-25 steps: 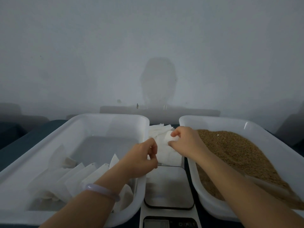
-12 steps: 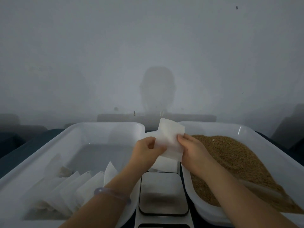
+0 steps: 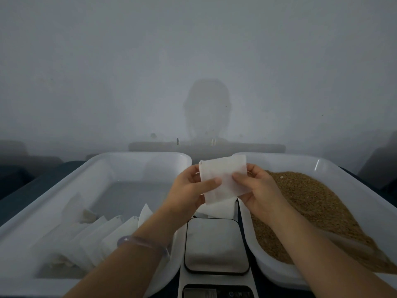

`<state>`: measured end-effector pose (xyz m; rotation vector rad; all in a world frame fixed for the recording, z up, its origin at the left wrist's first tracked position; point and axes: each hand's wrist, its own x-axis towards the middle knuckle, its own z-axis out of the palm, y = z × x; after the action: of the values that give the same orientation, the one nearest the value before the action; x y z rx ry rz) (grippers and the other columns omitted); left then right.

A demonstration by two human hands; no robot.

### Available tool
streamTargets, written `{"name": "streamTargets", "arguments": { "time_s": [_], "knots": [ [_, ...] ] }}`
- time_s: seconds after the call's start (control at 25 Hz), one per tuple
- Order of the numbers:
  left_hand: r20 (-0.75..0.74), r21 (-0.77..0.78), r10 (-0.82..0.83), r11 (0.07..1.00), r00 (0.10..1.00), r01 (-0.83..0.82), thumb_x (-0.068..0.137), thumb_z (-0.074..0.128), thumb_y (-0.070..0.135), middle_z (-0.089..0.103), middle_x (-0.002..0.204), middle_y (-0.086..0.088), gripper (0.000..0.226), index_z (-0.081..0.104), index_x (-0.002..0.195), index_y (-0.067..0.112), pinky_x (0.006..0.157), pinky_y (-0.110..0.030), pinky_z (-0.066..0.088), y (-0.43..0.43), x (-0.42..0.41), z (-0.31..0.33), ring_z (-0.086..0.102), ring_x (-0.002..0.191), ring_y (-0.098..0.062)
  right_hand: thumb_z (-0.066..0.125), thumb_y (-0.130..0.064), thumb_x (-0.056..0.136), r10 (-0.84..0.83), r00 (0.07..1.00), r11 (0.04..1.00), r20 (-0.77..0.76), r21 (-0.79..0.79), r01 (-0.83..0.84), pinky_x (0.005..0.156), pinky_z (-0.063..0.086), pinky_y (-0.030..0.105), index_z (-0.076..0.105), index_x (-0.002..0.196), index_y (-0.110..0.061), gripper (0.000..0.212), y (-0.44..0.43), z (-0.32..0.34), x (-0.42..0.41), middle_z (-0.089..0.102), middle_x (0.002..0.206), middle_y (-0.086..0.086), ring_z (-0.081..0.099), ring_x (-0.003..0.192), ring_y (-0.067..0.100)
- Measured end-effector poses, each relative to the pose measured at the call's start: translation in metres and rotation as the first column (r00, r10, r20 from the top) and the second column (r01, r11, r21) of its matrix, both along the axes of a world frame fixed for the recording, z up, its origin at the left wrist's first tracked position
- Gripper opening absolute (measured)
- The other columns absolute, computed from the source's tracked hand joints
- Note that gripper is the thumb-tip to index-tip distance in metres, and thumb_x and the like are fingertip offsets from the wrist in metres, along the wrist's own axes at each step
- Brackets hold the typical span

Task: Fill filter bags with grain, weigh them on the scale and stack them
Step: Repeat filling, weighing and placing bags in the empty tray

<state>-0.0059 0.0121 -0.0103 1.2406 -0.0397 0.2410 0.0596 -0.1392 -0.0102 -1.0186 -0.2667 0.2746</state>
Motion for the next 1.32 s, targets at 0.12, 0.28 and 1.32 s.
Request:
{"name": "streamTargets", "arguments": {
  "time_s": [0.12, 0.28, 1.32],
  "knots": [
    [0.026, -0.090, 0.031, 0.996, 0.999, -0.028, 0.083, 0.061, -0.001, 0.073, 0.084, -0.009, 0.015, 0.071, 0.089, 0.008, 0.065, -0.029, 0.057, 0.001, 0.002, -0.001, 0.069, 0.077, -0.020, 0.051, 0.010, 0.087, 0.003, 0.999, 1.000, -0.049, 0.028, -0.001, 0.067, 0.058, 0.033, 0.060, 0.108, -0.002, 0.026, 0.000, 0.002, 0.000, 0.069, 0.097, 0.016, 0.069, 0.083, 0.025],
    [0.127, 0.307, 0.234, 0.915, 0.964, -0.262, 0.088, 0.063, 0.007, 0.066, 0.066, 0.012, 0.020, 0.071, 0.075, 0.020, 0.060, -0.017, 0.050, 0.003, 0.003, -0.001, 0.059, 0.063, -0.004, 0.063, 0.000, 0.084, -0.135, 0.978, 0.968, 0.161, -0.190, 0.165, 0.081, 0.052, 0.033, 0.061, 0.100, -0.011, 0.020, -0.001, 0.004, -0.006, 0.064, 0.096, 0.008, 0.062, 0.089, 0.020],
    [0.120, 0.699, -0.008, 0.711, 0.993, -0.079, 0.080, 0.074, 0.014, 0.068, 0.092, 0.002, 0.030, 0.063, 0.108, 0.015, 0.071, -0.023, 0.047, -0.002, -0.008, -0.002, 0.060, 0.076, -0.007, 0.062, -0.021, 0.089, 0.048, 0.790, 0.828, 0.611, -0.466, 0.310, 0.062, 0.045, 0.025, 0.074, 0.076, -0.011, 0.021, -0.008, 0.009, -0.025, 0.069, 0.068, 0.002, 0.058, 0.062, 0.012]
  ]
}}
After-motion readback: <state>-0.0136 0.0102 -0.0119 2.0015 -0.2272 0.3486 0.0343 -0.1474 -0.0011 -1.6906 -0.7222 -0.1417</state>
